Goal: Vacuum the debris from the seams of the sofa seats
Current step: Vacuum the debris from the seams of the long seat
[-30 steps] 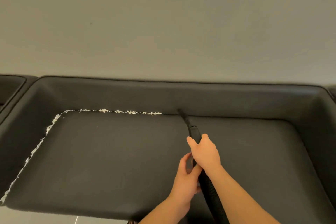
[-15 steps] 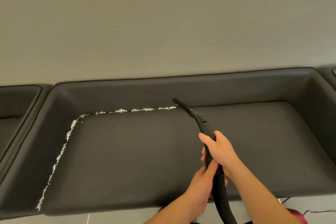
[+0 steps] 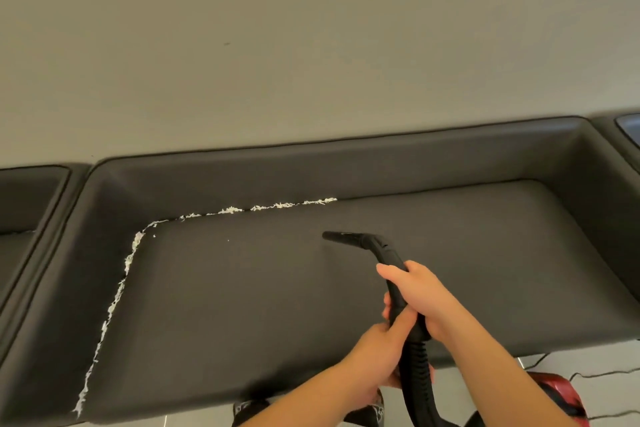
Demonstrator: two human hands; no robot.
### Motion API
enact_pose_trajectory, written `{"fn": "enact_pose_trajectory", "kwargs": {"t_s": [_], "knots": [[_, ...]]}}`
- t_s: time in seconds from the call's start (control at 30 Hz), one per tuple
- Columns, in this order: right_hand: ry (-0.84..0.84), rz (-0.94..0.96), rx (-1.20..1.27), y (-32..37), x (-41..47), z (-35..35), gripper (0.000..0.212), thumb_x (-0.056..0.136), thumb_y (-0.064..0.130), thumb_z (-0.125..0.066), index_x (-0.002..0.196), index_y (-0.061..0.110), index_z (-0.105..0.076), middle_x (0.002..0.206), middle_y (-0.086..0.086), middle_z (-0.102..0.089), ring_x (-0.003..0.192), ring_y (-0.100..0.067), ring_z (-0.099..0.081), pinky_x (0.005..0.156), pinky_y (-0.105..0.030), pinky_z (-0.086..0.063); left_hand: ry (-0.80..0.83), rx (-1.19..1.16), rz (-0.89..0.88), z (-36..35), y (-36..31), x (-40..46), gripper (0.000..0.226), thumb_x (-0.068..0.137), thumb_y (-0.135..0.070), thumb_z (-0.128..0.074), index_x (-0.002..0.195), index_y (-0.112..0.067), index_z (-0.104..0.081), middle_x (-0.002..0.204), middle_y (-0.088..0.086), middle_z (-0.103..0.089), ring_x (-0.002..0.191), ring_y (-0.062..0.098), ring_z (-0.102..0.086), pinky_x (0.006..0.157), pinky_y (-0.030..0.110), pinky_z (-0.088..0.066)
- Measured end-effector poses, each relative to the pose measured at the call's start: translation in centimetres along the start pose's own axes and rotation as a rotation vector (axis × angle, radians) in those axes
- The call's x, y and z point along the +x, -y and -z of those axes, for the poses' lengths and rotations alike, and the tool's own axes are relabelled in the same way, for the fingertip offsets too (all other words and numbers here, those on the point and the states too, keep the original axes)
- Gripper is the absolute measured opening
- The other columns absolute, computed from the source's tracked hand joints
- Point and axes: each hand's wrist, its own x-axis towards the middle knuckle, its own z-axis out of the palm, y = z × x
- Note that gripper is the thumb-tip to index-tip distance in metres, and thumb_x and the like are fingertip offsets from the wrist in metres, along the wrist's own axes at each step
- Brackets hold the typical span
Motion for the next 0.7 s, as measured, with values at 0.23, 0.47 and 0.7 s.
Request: {"fn": "enact_pose_trajectory", "kwargs": {"t_s": [0.23,0.47,0.7], "knots": [[-0.076,0.030,0.047,1.7,0.0,-11.3,0.026,0.096,0.026,-0.065,0.100,0.006,-0.049,0.067,-0.016,-0.060,0.048,-0.028,-0.058,0.055,-0.037,-0.052,0.049,-0.021,-0.007,10.7,-0.3,-4.8,0.068,0.091,-0.069,-0.052,0.129,-0.014,-0.058,0.095,0.013,-0.074,0.085,0.025,-0.073,0.091,0.041,-0.061],[-0.011,-0.011,-0.019,3.7,-1.1,-20.6,0.027,0.095,0.028,-0.067,0.098,0.006,-0.051,0.065,-0.014,-0.062,0.048,-0.028,-0.061,0.054,-0.036,-0.053,0.036,-0.035,0.007,18.3,-0.6,-10.4,0.068,0.092,-0.072,-0.049,0.124,-0.014,-0.063,0.094,0.012,-0.075,0.089,0.025,-0.074,0.098,0.051,-0.056],[0.080,0.125,-0.225,6.0,1.2,-25.4,0.026,0.094,0.029,-0.066,0.092,0.009,-0.049,0.062,-0.012,-0.061,0.051,-0.028,-0.059,0.050,-0.033,-0.051,-0.141,-0.221,-0.003,21.8,-0.8,-9.8,0.056,0.096,-0.064,-0.050,0.128,-0.020,-0.062,0.118,0.008,-0.074,0.107,0.026,-0.072,0.093,0.044,-0.060]]}}
